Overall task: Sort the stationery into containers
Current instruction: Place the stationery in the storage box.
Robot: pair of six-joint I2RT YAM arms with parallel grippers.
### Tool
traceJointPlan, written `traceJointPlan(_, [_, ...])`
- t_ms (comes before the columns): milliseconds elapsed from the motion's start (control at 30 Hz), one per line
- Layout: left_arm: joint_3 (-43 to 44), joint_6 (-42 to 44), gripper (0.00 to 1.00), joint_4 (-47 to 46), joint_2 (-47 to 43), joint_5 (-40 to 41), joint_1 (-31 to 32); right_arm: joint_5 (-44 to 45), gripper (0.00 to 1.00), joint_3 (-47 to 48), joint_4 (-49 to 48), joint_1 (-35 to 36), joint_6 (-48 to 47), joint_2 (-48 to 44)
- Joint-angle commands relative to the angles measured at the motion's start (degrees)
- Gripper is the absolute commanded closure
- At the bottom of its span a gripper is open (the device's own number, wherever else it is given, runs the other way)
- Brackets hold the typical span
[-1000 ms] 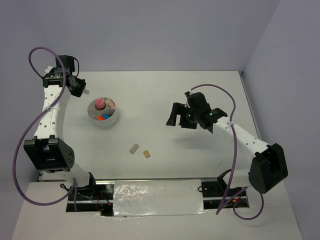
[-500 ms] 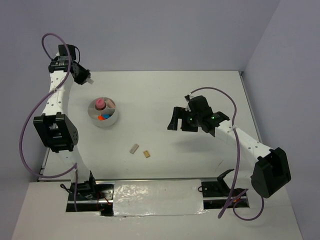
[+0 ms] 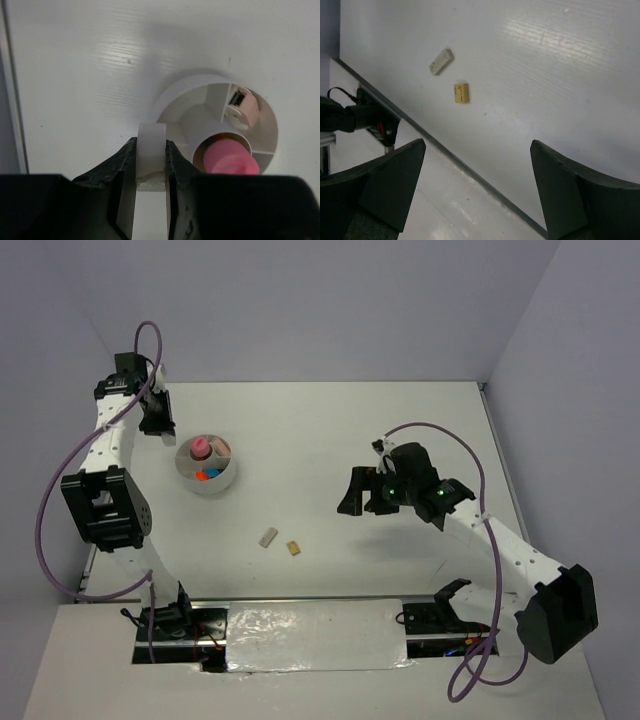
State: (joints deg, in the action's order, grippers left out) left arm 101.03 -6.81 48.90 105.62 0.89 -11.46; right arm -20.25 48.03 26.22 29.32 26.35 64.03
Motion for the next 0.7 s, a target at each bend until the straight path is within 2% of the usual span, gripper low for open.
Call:
traceJointPlan(0, [-1.28,11.54,1.0,-3.72,-4.55,-14.56,-1.54,-5.41,0.06,-1.27,-3.1,-0.23,0.81,-3.56])
traceJointPlan(33, [-1.1,12.86,1.0,-3.38,-3.77,-20.08,-1.54,-5.85,0.06,-1.45,-3.02,-0.14,0.55,-3.91])
traceJointPlan(100, [-0.23,15.42,1.0,-1.36,-2.71,-23.11,-1.54,-6.99,0.06,-1.71,-2.66,0.21,0.46,-4.88])
traceJointPlan(267, [-2.24,16.56,1.0,-2.32,-2.44,-20.58,-1.46,-9.98,0.06,-3.91,-4.86,1.88,2.39,-6.11])
traceJointPlan(433, [-1.63,16.48,0.98,-3.81,-2.18,-16.8,-1.54,-9.19,0.06,-4.17,-4.07,2.58,1.78,-6.99])
traceJointPlan(667, [-0.57,15.25,0.95,-4.96,0.72,-19.51,-1.54,-8.41,0.06,-3.39,-4.25,4.69,2.39,-5.41])
